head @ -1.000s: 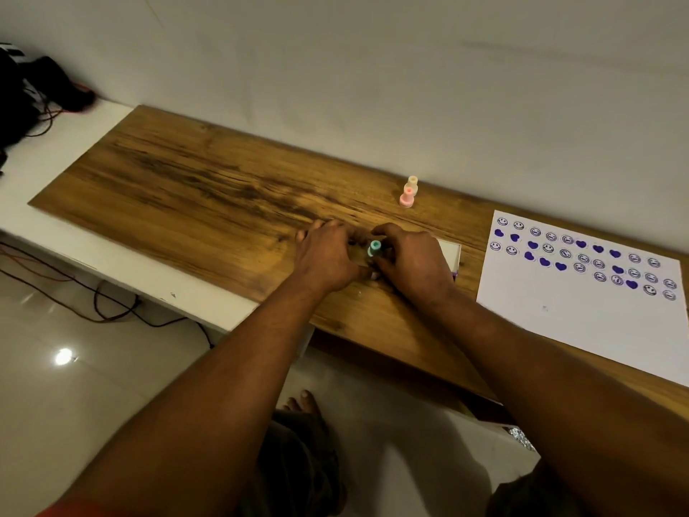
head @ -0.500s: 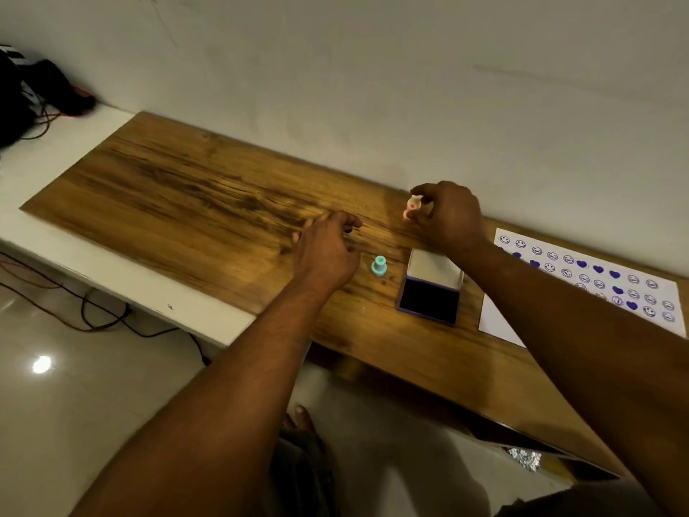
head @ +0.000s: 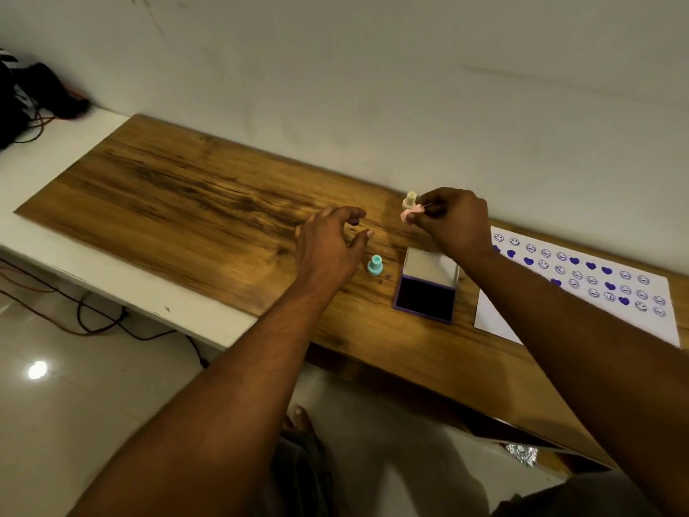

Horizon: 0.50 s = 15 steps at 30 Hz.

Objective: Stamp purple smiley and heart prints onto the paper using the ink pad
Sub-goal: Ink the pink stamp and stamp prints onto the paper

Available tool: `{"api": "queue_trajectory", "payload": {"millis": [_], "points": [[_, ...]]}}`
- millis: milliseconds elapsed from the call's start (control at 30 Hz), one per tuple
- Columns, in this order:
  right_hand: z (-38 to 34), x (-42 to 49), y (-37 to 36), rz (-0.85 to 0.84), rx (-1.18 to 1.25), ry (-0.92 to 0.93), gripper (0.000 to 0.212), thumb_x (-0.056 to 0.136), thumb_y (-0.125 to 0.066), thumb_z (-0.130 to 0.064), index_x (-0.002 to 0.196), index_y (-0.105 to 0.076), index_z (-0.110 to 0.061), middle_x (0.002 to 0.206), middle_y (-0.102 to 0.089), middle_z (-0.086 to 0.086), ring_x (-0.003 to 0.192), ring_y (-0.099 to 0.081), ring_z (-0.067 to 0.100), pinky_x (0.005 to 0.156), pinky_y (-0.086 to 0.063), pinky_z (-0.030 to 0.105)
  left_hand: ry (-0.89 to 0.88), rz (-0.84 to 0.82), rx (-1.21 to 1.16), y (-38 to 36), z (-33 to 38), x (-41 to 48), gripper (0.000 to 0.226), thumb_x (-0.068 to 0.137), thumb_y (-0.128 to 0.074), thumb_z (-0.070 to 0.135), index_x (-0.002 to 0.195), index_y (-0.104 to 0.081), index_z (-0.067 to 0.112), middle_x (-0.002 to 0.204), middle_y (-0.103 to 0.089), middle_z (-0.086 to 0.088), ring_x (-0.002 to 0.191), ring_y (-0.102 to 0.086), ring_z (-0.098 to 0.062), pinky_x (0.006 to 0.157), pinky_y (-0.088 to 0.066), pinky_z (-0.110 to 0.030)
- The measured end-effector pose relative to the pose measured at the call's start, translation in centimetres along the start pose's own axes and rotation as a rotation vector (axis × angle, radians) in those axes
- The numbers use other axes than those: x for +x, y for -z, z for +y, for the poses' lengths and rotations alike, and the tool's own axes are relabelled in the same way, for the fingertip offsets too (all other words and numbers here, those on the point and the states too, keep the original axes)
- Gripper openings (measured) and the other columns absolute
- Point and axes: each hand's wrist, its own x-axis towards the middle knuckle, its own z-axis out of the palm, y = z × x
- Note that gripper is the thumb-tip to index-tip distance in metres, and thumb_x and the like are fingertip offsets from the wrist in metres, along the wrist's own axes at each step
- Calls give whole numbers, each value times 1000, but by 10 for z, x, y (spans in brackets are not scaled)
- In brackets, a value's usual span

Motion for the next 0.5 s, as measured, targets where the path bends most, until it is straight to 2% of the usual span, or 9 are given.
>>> {"api": "queue_trajectory", "payload": {"millis": [133, 233, 500], "points": [[0, -36, 26, -11, 242, -66, 33, 79, -91, -37, 108, -82, -25, 94, -81, -9, 87, -76, 3, 85, -63, 30, -186, -3, -16, -4, 22, -10, 52, 81, -76, 62, 127, -72, 37, 116, -73, 17, 115, -62, -15, 99, -36, -41], [2, -55, 39, -58, 343, -73, 27, 81, -90, -32, 106, -83, -22, 94, -82, -7, 88, -78, 5, 85, -63, 30, -279, -35, 20, -10, 39, -20, 52, 81, -75, 64, 125, -74, 37, 118, -74, 16, 117, -60, -15, 99, -32, -39], [18, -65, 64, -70, 328, -29, 28, 83, -90, -27, 108, -84, -17, 94, -81, -6, 85, -76, 1, 71, -56, 12, -321, -65, 57, -28, 68, -26, 41, 84, -72, 65, 114, -77, 37, 113, -75, 16, 114, -59, -14, 96, -35, -41]]}}
